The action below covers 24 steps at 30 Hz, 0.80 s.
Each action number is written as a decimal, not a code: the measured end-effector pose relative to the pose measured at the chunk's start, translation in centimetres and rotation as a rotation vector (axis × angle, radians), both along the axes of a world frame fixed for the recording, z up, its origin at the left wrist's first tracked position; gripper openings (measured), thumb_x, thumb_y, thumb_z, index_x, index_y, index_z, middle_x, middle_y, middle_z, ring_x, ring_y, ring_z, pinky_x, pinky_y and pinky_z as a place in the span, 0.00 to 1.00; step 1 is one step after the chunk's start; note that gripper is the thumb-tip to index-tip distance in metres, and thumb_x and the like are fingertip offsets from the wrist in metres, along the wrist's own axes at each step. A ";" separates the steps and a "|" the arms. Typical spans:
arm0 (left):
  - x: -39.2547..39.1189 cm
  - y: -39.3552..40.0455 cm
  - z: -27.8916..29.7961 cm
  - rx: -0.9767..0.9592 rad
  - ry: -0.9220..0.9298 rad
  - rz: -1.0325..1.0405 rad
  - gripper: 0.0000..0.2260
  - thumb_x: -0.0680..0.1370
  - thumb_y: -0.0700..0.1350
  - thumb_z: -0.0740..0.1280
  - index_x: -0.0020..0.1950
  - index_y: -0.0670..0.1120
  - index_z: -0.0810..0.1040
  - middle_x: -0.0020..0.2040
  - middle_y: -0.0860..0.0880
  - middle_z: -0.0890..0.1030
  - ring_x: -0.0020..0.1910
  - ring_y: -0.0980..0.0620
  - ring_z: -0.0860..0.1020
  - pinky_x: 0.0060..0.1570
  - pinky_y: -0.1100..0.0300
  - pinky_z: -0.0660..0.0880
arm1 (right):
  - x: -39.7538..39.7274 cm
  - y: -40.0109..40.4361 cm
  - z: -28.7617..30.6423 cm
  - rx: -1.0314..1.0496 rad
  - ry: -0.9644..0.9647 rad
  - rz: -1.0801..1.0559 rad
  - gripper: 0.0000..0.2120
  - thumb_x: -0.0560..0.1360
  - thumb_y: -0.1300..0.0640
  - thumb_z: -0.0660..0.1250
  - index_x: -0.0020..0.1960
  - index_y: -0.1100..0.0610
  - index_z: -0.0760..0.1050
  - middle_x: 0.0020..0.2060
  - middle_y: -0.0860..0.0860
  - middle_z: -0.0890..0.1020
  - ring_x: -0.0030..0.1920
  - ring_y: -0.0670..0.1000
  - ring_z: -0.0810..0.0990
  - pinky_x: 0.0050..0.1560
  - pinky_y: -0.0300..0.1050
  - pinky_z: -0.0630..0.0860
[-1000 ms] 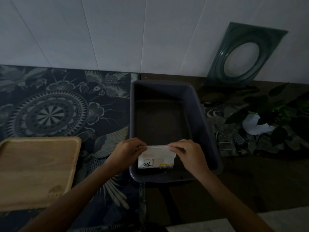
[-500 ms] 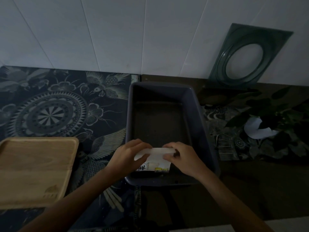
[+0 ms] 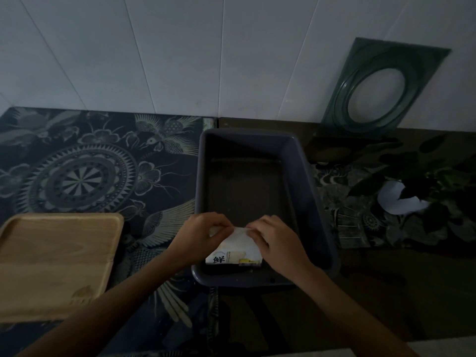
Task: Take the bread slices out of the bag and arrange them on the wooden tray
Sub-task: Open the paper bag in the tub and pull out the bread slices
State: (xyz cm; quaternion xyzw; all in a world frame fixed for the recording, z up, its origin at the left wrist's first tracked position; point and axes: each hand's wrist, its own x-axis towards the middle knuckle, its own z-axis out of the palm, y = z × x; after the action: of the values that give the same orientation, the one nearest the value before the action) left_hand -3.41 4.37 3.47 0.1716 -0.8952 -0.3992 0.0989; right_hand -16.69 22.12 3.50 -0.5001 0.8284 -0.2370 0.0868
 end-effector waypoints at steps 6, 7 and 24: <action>-1.0 -1.3 0.9 0.150 -0.102 0.096 0.05 0.76 0.49 0.72 0.46 0.52 0.88 0.38 0.55 0.87 0.38 0.62 0.82 0.41 0.61 0.79 | 0.8 -0.2 0.1 -0.057 0.182 0.044 0.23 0.76 0.51 0.74 0.69 0.48 0.74 0.65 0.50 0.73 0.65 0.52 0.74 0.62 0.46 0.76; -1.1 -1.5 1.0 0.150 -0.091 0.105 0.05 0.76 0.49 0.72 0.47 0.52 0.88 0.40 0.55 0.87 0.39 0.61 0.83 0.42 0.61 0.80 | 1.0 -0.2 0.1 -0.052 0.232 0.060 0.23 0.75 0.51 0.74 0.68 0.49 0.75 0.67 0.52 0.73 0.66 0.53 0.73 0.65 0.49 0.75; -4.5 -4.7 1.9 -0.245 0.082 -0.012 0.06 0.76 0.48 0.73 0.50 0.51 0.89 0.43 0.51 0.83 0.40 0.54 0.81 0.43 0.54 0.80 | 4.4 2.6 0.2 -0.033 0.539 0.238 0.08 0.77 0.49 0.68 0.42 0.48 0.82 0.37 0.44 0.86 0.46 0.50 0.81 0.56 0.52 0.70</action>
State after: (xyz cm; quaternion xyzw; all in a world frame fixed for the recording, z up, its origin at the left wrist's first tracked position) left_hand -7.89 -0.37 5.34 0.1365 -0.9335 -0.2940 0.1535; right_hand -12.32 24.70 3.70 -0.6400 0.7532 -0.0972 -0.1170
